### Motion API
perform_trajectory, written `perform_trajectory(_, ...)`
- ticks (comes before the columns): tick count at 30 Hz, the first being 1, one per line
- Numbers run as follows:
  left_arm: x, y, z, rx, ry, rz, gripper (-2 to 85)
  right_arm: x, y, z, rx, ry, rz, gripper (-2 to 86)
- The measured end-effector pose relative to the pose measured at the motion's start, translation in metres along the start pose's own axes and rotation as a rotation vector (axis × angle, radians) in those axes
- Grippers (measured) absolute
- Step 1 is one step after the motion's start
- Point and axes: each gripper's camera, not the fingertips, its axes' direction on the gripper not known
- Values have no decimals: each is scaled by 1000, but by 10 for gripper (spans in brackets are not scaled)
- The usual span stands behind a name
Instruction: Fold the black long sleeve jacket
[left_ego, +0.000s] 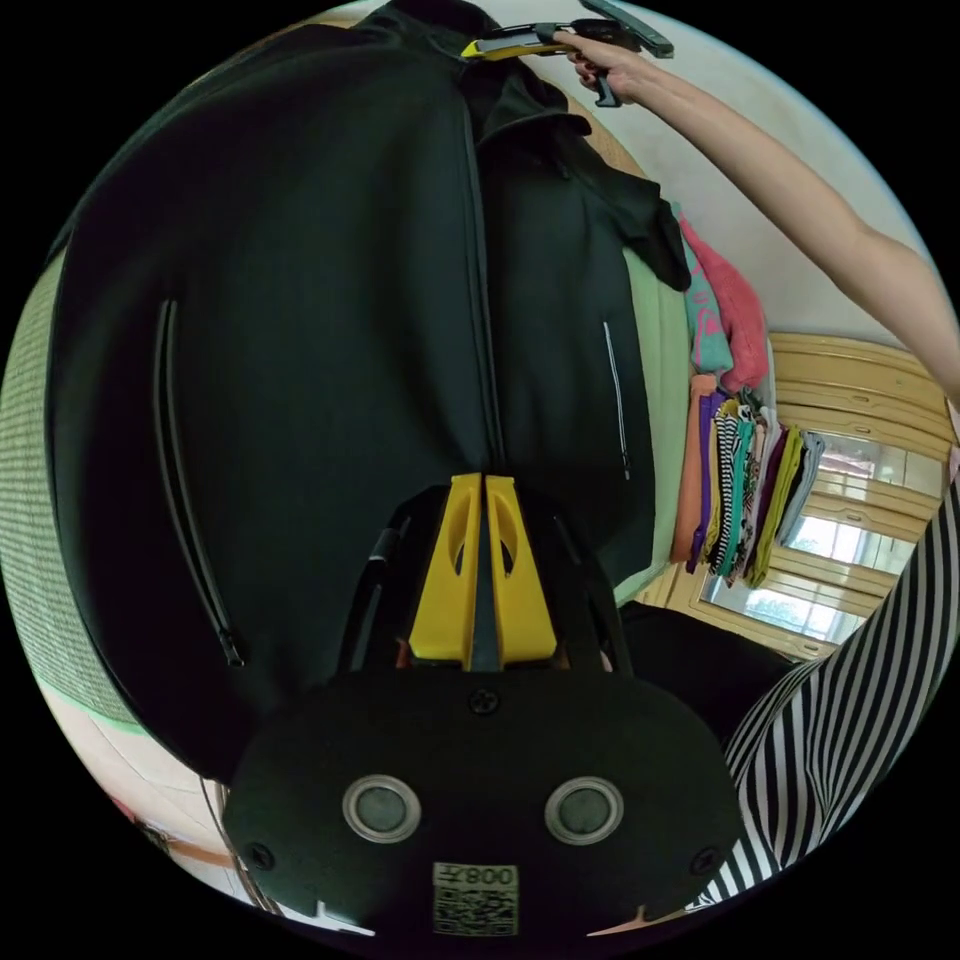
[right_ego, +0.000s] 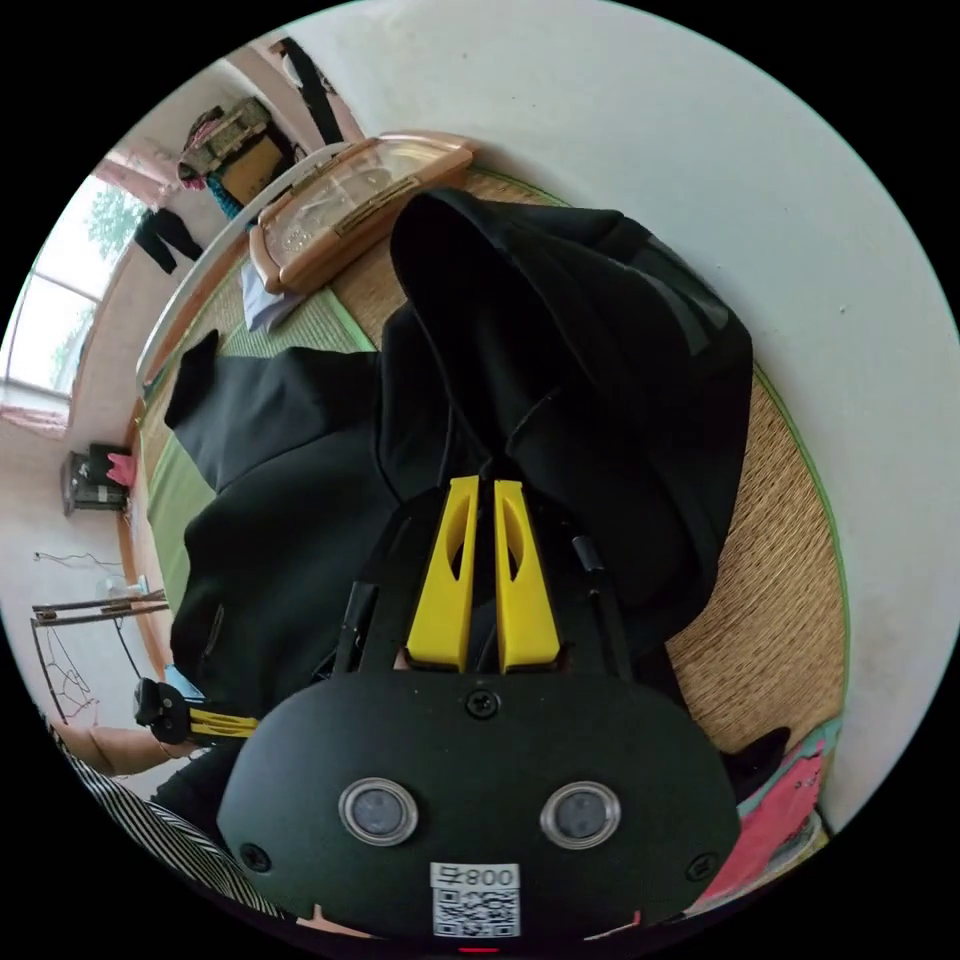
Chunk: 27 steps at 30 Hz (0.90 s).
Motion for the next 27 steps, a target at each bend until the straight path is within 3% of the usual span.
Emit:
perform_trajectory(4, -5, 5, -22, 39, 70, -34, 16, -7, -3, 37, -71, 55, 3, 25)
perform_trajectory(8, -19, 16, -87, 277, 140, -82, 17, -13, 2, 45, -65, 78, 0, 25)
perform_trajectory(14, -64, -21, -186, 604, -35, -99, 5, -7, 13, 59, -37, 16, 45, 27)
perform_trajectory(18, -87, -85, -211, 603, -188, -118, 2, -14, 23, 70, -21, 52, 33, 28)
perform_trajectory(23, -109, -153, -205, 405, -395, -119, 0, -31, 36, 86, 12, 179, -22, 29)
perform_trajectory(27, -111, -167, -217, 396, -396, -105, 0, -32, 47, 98, 34, 214, -41, 29)
